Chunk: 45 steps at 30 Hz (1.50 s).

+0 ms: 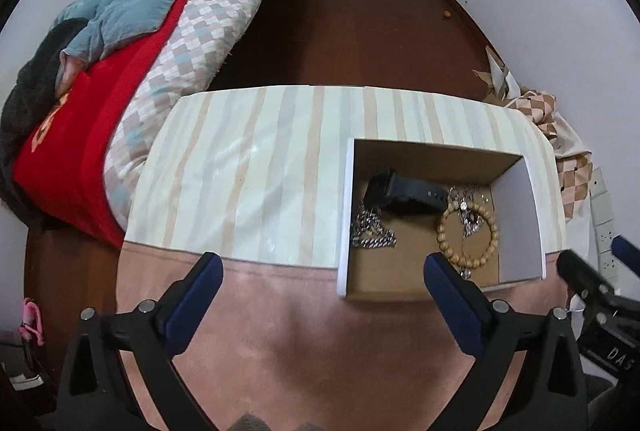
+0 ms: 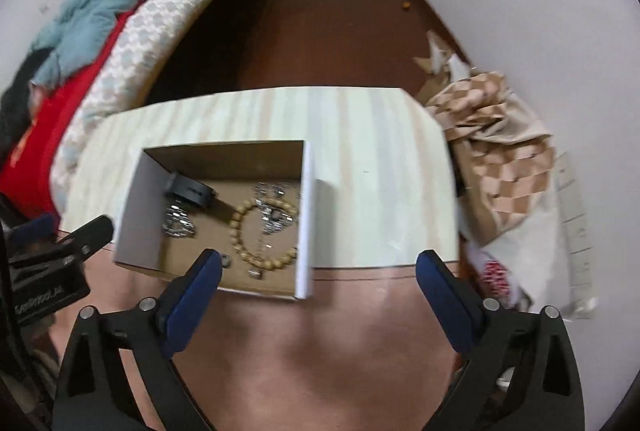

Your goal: Organize jewelry

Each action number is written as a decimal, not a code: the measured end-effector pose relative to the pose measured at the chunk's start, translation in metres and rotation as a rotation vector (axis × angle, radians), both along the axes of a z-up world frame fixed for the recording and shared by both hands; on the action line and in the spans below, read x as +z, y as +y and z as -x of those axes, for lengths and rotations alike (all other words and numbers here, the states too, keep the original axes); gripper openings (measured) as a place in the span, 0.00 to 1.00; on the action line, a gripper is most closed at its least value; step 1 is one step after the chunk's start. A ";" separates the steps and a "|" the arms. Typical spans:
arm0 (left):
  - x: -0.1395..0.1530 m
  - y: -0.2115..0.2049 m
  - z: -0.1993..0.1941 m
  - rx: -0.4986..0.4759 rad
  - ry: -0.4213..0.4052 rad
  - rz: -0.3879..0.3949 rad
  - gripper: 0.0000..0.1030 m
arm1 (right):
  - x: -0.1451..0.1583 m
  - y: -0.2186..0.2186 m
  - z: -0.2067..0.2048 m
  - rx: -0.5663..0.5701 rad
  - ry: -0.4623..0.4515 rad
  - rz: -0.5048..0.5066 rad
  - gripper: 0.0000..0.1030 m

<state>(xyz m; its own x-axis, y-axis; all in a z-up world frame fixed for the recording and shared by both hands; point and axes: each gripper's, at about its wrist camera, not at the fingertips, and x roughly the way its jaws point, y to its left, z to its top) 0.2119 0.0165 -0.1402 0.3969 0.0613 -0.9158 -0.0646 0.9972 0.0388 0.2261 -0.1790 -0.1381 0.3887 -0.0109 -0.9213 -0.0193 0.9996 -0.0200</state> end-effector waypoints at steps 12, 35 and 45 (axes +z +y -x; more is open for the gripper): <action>0.062 -0.008 0.059 0.009 -0.095 0.016 1.00 | 0.064 -0.003 0.053 -0.023 -0.114 0.035 0.99; 0.199 -0.004 0.183 0.002 -0.342 0.037 1.00 | 0.231 -0.006 0.209 -0.011 -0.400 0.003 0.99; 0.217 -0.012 0.210 -0.024 -0.361 0.058 1.00 | 0.259 -0.009 0.242 -0.013 -0.437 -0.009 1.00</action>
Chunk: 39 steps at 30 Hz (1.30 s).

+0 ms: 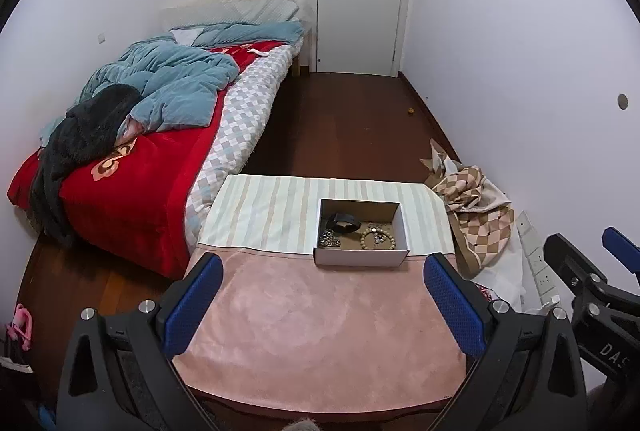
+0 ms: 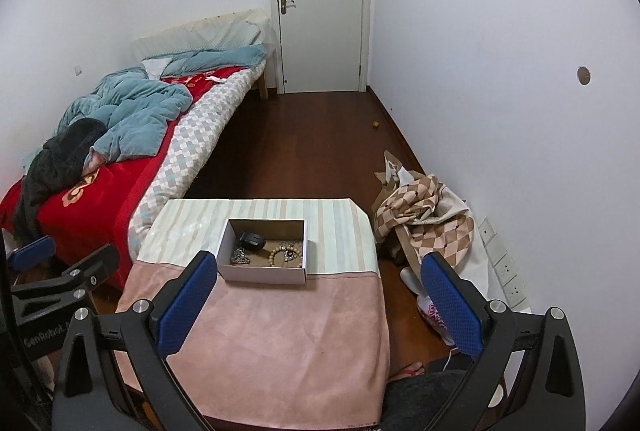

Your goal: Organize jewelry

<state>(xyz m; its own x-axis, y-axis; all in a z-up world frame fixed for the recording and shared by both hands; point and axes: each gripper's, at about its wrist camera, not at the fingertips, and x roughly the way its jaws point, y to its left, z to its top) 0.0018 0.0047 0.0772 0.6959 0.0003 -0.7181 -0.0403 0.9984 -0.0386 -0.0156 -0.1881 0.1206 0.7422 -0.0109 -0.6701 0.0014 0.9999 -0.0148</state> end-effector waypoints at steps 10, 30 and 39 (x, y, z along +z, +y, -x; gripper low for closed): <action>-0.009 -0.004 -0.011 -0.001 0.043 0.010 1.00 | -0.004 -0.003 -0.005 -0.006 0.032 -0.007 1.00; -0.049 -0.005 -0.081 0.048 0.143 -0.053 1.00 | -0.063 0.005 -0.099 -0.014 0.159 0.042 1.00; -0.066 -0.001 -0.107 0.048 0.192 -0.053 1.00 | -0.082 0.008 -0.131 -0.014 0.214 0.054 1.00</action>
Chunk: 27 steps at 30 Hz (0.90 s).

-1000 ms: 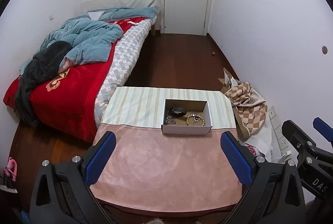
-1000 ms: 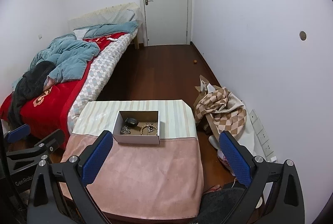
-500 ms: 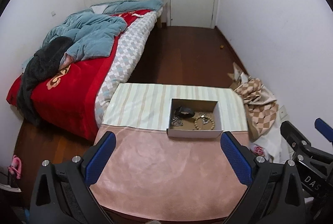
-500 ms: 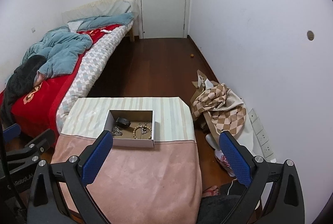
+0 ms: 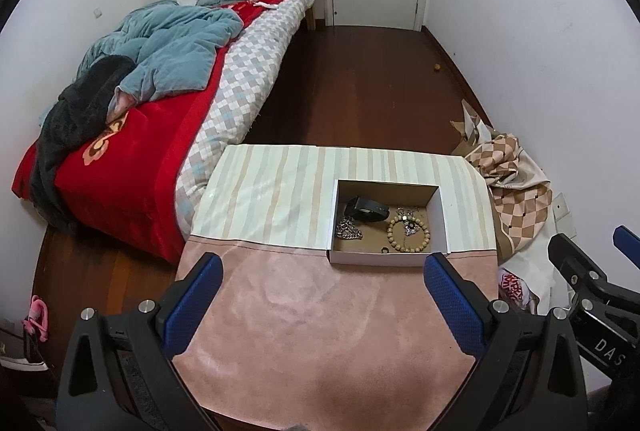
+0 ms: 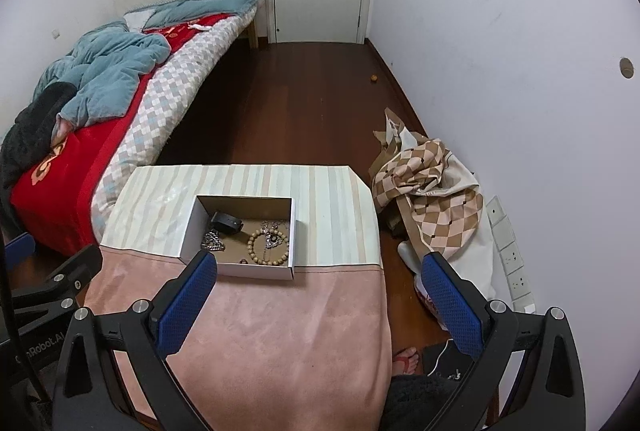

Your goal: Organize jewelry

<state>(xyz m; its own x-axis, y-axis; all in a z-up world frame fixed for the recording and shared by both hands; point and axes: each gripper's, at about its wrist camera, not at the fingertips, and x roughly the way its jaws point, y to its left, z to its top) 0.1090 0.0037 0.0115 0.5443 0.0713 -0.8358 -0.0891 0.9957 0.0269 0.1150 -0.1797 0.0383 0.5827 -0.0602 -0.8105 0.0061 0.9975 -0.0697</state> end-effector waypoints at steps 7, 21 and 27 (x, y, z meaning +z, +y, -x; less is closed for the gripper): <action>-0.007 -0.001 -0.008 -0.002 0.024 0.012 1.00 | -0.010 0.000 -0.009 -0.005 0.037 0.003 1.00; -0.014 0.003 -0.012 0.004 0.040 0.026 1.00 | -0.020 0.000 -0.011 -0.006 0.067 0.003 1.00; -0.014 0.004 -0.012 0.009 0.042 0.024 1.00 | -0.018 0.002 -0.010 -0.001 0.066 0.005 1.00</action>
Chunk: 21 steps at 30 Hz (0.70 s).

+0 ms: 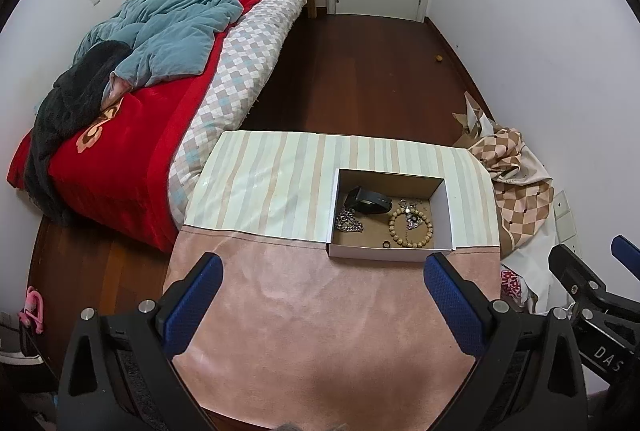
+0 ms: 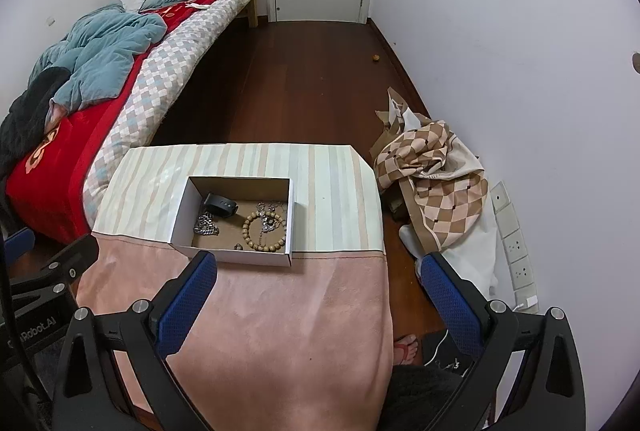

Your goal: Organize jewelry

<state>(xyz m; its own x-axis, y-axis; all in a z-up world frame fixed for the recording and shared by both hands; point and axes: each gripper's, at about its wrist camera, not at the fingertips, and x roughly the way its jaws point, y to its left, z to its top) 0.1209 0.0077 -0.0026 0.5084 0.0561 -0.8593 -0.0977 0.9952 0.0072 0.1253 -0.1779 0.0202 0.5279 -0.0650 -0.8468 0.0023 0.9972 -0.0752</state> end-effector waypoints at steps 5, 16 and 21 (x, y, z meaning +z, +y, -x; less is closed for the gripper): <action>-0.001 0.001 0.001 0.005 0.001 -0.001 1.00 | 0.001 0.001 0.001 0.003 0.003 0.003 1.00; -0.003 0.004 0.004 0.011 0.003 -0.004 1.00 | 0.001 0.003 0.001 0.009 0.004 0.007 1.00; -0.003 0.005 0.005 0.005 -0.003 -0.001 1.00 | 0.000 0.004 0.002 0.011 0.006 0.008 1.00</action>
